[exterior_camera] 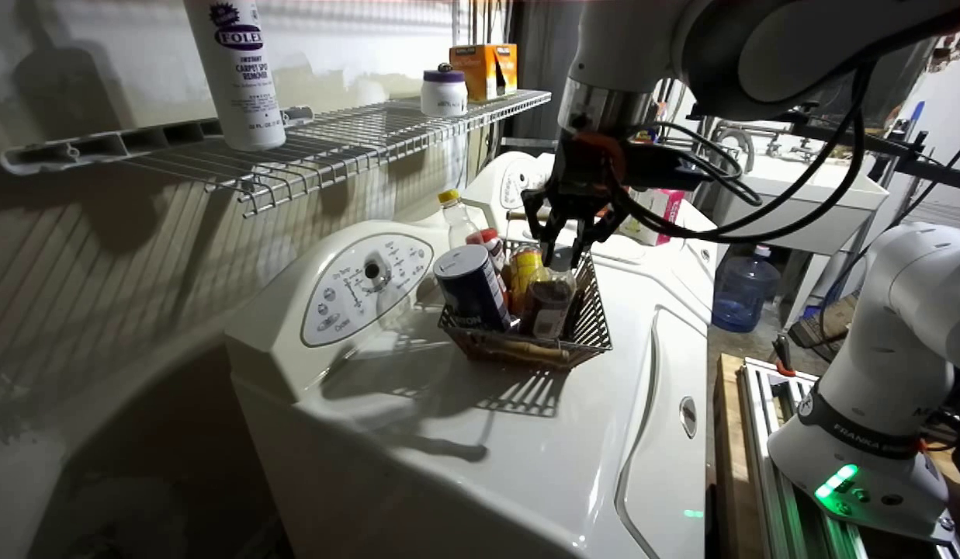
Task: Pick up the bottle with the brown liquid and place it on the rack
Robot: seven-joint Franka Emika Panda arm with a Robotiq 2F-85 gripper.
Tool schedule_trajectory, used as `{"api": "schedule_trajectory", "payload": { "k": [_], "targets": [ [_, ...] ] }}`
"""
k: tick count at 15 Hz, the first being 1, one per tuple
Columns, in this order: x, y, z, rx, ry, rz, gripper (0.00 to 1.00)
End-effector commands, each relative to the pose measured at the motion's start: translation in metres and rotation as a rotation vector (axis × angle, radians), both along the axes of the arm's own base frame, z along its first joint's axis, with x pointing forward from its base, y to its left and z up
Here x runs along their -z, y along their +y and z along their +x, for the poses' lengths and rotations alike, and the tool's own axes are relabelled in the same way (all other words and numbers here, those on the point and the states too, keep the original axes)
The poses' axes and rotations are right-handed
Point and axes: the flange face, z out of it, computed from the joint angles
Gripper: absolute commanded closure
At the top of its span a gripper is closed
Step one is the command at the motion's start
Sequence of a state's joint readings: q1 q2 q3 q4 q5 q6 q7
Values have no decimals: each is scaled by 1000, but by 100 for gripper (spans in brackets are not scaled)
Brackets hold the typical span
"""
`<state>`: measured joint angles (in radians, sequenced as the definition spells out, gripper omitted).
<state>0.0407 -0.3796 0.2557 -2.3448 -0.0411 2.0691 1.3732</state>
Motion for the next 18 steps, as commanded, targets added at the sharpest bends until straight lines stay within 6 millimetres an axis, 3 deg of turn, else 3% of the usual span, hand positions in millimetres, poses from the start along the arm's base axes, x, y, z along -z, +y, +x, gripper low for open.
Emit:
{"api": "schedule_trajectory", "payload": {
  "k": [1,10,16,17,18],
  "targets": [
    [-49,3,-4,-22,-14,17,89],
    [-168,3,-4,-148,-105,14,89],
    [-260,-5,7,-220,-202,-7,89],
    [-229,0,-7,-198,-177,1,64],
    [-242,-1,-6,-204,-193,3,64]
  ]
}}
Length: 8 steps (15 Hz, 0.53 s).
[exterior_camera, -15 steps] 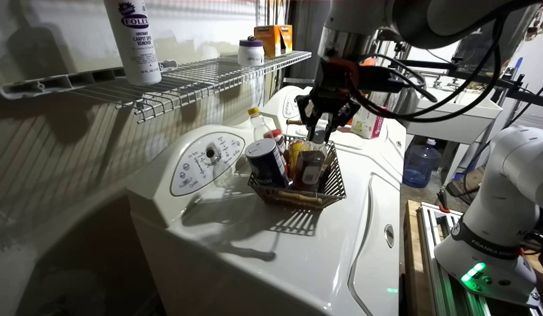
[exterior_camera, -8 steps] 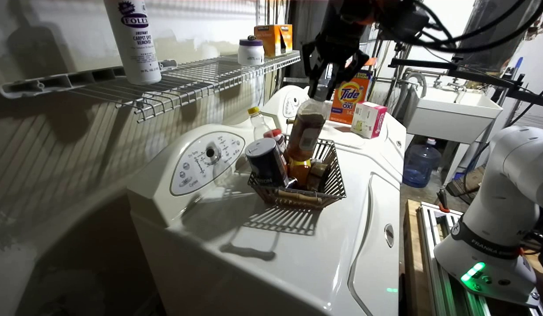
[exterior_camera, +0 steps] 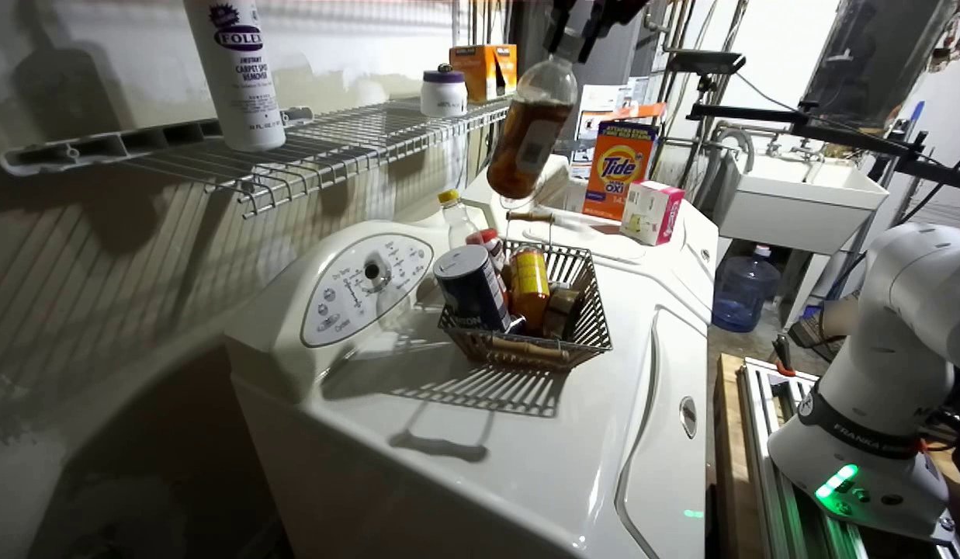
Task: Pick up the bottle with the brown liquid and place it on the rack
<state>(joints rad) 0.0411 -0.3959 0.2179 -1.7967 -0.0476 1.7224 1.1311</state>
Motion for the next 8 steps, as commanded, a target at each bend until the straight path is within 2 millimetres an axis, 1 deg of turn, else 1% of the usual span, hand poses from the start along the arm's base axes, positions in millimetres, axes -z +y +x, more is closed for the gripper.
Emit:
{"api": "schedule_trajectory", "payload": {
  "k": [1,3,7,8],
  "targets": [
    [-8,-1,2,-2,-6,2,64],
    [-9,-1,8,-4,-6,5,64],
    [-4,-1,13,-4,6,5,64],
    [-5,-1,13,-4,6,5,89]
  ]
}}
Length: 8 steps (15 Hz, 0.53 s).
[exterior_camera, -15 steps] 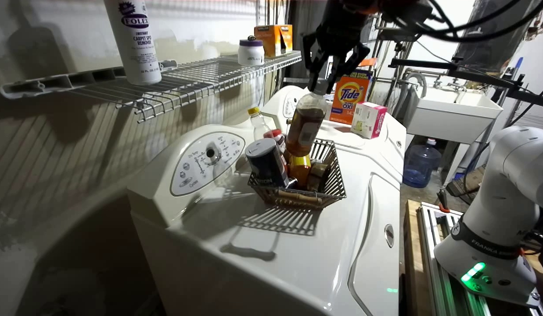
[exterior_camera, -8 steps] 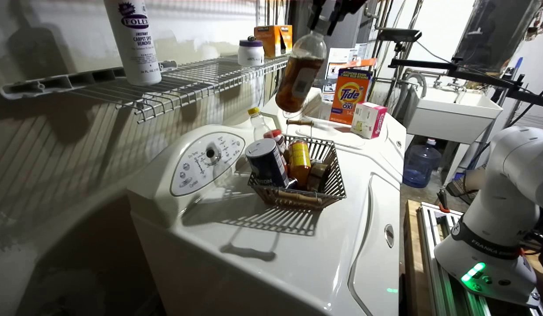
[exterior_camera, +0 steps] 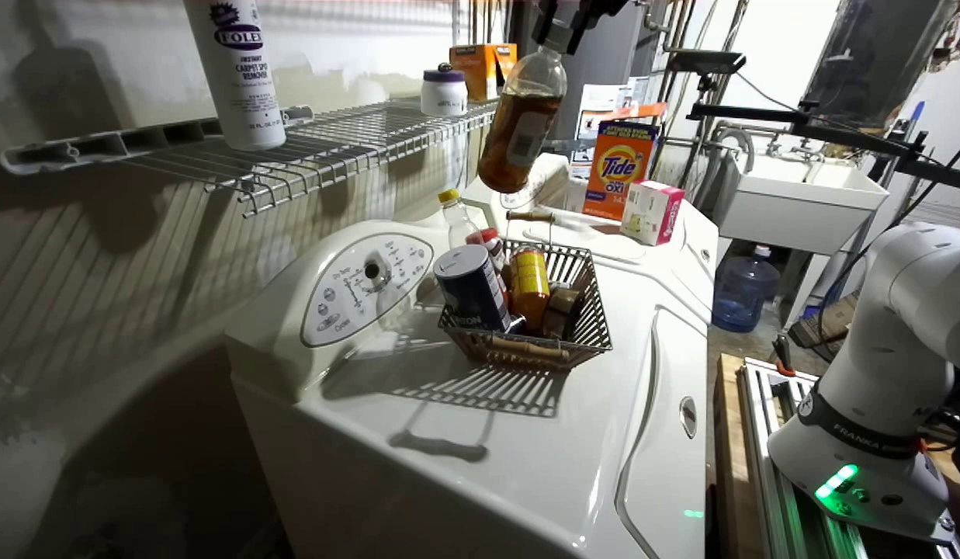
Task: Pick up the bottle with the brown liquid and place it on the rack
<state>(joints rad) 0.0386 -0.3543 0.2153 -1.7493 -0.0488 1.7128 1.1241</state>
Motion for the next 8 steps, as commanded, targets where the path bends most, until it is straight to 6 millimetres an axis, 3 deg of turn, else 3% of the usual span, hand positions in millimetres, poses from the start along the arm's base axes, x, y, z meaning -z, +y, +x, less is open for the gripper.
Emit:
{"api": "schedule_trajectory", "payload": {
  "k": [1,8],
  "targets": [
    [-5,1,2,-18,-8,-6,89],
    [-24,-5,31,-148,-51,-8,89]
  ]
}}
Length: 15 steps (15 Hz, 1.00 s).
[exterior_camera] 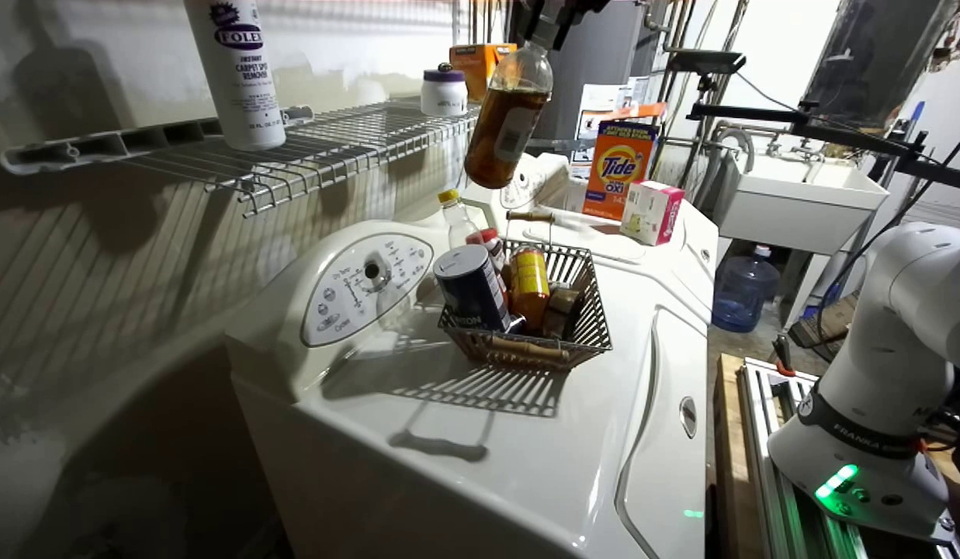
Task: Pick up the bottle with the brown liquid and place it on the rack
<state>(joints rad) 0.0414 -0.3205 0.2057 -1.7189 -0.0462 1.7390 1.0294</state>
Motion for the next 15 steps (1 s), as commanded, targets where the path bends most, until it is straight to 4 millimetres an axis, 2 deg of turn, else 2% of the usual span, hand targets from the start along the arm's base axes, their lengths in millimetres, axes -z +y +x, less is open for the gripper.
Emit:
{"api": "schedule_trajectory", "payload": {
  "k": [1,9,15],
  "targets": [
    [-23,-5,22,-77,-36,4,89],
    [-46,-16,75,-186,-79,-36,89],
    [-52,-27,116,-209,-110,-57,89]
  ]
}}
